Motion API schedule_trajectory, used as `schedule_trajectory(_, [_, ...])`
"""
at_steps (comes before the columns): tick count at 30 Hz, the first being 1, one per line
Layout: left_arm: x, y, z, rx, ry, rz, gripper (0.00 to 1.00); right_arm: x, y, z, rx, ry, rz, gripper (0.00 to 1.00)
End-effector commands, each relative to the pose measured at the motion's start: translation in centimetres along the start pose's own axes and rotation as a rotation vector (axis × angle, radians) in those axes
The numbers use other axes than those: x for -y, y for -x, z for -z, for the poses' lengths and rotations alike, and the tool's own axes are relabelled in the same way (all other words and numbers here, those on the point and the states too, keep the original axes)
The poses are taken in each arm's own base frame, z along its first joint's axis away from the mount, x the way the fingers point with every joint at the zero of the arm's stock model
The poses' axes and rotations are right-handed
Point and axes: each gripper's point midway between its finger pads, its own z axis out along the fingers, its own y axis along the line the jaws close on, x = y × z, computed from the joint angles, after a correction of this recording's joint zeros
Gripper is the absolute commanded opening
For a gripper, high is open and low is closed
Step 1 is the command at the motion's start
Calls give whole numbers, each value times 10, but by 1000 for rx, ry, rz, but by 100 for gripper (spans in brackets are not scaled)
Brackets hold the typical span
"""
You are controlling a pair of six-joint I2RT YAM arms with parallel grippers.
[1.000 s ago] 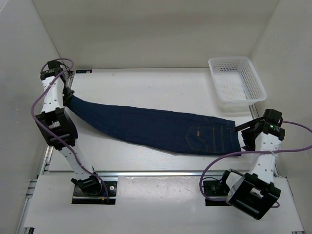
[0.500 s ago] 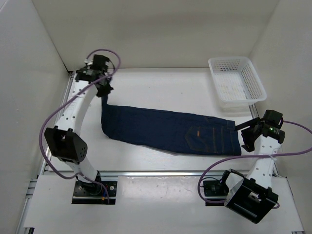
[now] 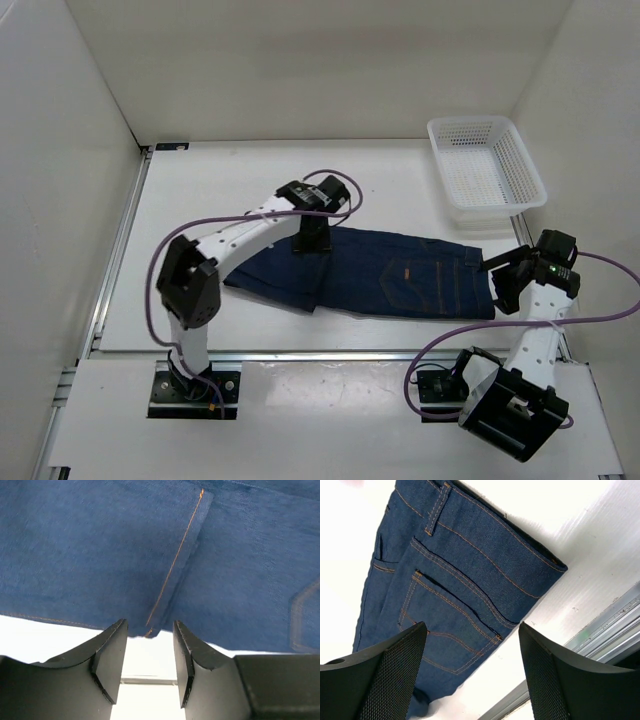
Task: Fold and stack the trousers
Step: Fold the trousers
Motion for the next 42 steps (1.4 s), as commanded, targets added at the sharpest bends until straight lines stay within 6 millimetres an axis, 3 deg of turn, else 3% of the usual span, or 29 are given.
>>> schedule_trajectory(1, [-1,14,6,38,67,-73,53,-9,0,4,11,45,22,79])
schedule_trajectory(4, [2,13,-8,16,95,-203,44,-10,-2,2,4,54,23,79])
schedule_trajectory(5, [4,17,-12,22,105,-225,44,-11,-3,2,-2,61,23,79])
schedule_trajectory(6, [2,7,-29,-13,153,-263,44,-11,-3,2,-2,61,23,79])
schedule_trajectory(10, [-7,-8,-63,-98,243,-332,42,-13,-2,3,-1,74,24,79])
schedule_trajectory(16, [0,-30,-87,-146,231,-370,48,-15,-6,1,-18,79,31,79])
schedule_trajectory(21, [9,-31,-81,-134,192,-356,45,-17,-5,0,-24,85,31,79])
schedule_trajectory(24, [11,-30,-65,-105,168,-328,32,-17,-5,0,-24,85,31,79])
schedule_trajectory(27, [7,-27,-47,-76,169,-325,30,-21,-4,2,-23,98,33,79])
schedule_trajectory(30, [3,-39,-33,-84,155,-346,38,-22,-8,0,-33,108,41,79])
schedule_trajectory(31, [9,-52,-31,-107,127,-381,42,-21,-8,-3,-33,108,41,79])
schedule_trajectory(33, [15,-59,-27,-112,95,-400,52,-22,-10,-4,-38,118,42,79])
schedule_trajectory(36, [14,-69,-38,-141,120,-433,61,-20,-12,-6,-46,111,40,79])
schedule_trajectory(39, [16,-80,-50,-160,121,-447,61,-18,-11,-7,-40,104,40,79])
schedule_trajectory(42, [9,-83,-60,-167,166,-450,52,-21,-9,-5,-33,110,41,80])
